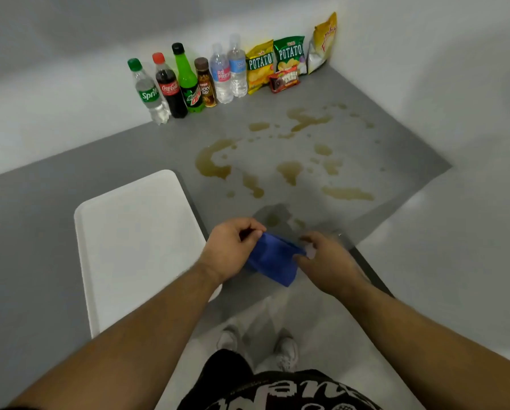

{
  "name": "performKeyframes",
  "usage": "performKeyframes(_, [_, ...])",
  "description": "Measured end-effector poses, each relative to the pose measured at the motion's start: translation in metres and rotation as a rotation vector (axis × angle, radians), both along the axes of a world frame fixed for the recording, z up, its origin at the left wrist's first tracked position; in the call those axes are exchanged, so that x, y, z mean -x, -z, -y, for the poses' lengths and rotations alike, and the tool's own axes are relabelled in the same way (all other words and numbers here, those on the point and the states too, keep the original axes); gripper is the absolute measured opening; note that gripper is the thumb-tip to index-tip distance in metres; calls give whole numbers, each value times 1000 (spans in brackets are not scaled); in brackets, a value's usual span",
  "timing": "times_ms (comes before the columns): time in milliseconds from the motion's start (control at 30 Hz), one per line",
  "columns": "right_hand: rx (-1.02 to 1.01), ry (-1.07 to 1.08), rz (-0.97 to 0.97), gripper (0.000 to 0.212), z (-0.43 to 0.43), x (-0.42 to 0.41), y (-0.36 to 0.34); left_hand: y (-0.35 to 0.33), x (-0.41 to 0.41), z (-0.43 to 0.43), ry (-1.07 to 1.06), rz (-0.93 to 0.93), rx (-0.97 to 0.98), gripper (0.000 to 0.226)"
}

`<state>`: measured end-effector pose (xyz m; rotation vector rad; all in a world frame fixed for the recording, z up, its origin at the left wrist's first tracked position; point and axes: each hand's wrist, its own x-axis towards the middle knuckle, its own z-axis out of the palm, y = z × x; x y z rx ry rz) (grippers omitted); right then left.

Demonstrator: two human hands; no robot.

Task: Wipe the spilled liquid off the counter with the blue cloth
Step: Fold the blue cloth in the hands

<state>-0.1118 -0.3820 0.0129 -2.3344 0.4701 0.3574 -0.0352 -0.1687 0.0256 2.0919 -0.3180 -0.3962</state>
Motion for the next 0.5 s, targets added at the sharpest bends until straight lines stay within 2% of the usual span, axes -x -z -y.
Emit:
performKeyframes(67, [-42, -137, 125, 45, -9, -7, -8, -5, 1, 6, 132, 43, 50, 21])
performKeyframes(100, [-64, -208, 169, 35, -15, -11, -11, -7, 0, 9, 192, 57, 66, 20])
performKeyframes(167, [-78, -257, 163, 16, -24, -17, -15, -11, -2, 14, 227, 69, 99, 18])
performKeyframes(233, [-128, -203, 110, 12, -27, -20, -19, -13, -4, 16, 174, 42, 162, 17])
performKeyframes(333, [-503, -54, 77, 15, -27, -17, -24, -13, -8, 8, 167, -109, 222, 27])
performKeyframes(400, [-749, 56, 91, 21, -25, -14, -26, -9, -12, -4, 254, -191, 138, 28])
performKeyframes(500, [-814, 155, 114, 22, -23, -10, -24, -2, -15, -21, 348, -161, -209, 15])
